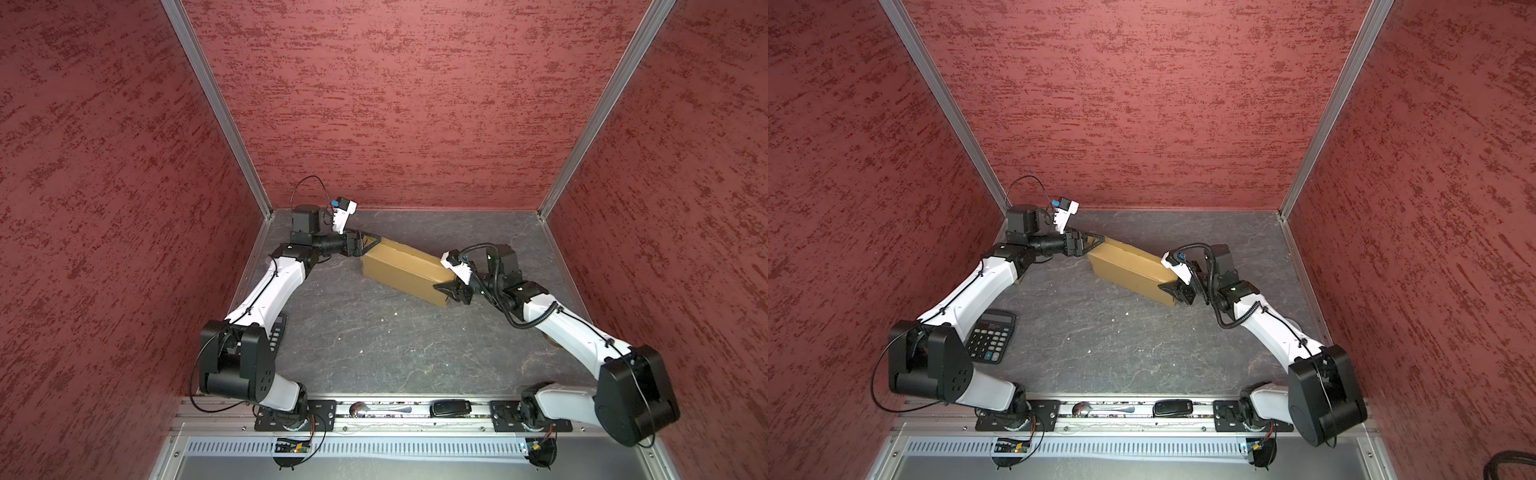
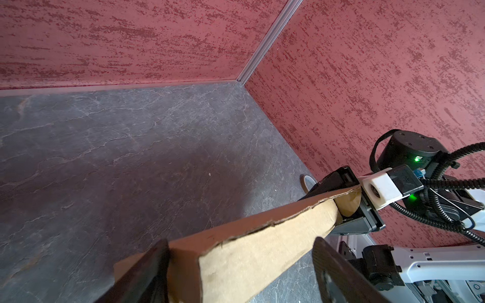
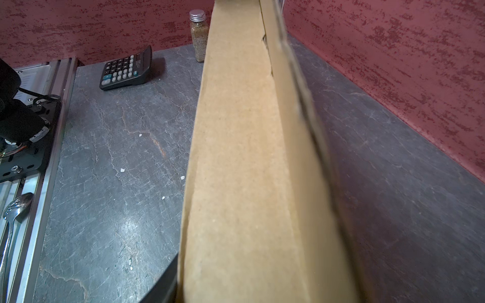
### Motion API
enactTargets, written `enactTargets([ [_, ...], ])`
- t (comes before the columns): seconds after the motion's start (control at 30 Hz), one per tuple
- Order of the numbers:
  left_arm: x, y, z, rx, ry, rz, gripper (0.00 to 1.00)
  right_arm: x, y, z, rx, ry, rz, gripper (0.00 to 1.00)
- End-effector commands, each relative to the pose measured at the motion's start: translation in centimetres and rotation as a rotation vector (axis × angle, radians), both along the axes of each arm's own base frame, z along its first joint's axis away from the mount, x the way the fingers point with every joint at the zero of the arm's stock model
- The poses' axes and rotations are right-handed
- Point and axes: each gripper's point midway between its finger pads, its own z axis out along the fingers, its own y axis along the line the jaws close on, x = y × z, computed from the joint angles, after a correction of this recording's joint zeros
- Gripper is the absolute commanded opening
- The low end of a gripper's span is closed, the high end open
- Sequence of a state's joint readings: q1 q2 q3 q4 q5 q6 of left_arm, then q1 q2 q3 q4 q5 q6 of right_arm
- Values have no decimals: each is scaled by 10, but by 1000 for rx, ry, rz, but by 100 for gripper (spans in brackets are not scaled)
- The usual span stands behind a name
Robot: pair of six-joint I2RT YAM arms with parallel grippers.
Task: Fold the paper box
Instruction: 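Grip the box end with the left gripper, pressing it toward the right gripper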
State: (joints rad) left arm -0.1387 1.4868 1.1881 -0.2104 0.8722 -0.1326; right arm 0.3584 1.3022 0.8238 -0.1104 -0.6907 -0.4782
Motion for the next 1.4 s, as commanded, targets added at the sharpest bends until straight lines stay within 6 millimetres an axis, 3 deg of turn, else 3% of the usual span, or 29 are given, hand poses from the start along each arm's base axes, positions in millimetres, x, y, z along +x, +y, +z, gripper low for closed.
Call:
enactTargets([
  [0.0, -6, -7, 3, -4, -9, -10, 84, 1, 4, 9, 19, -28, 16, 30],
  [1.03, 14, 2, -34, 44, 16, 113, 78, 6, 9, -17, 25, 27, 22, 26],
  [1.37, 26, 4, -31, 5, 10, 122, 78, 11, 10, -24, 17, 46, 17, 25],
])
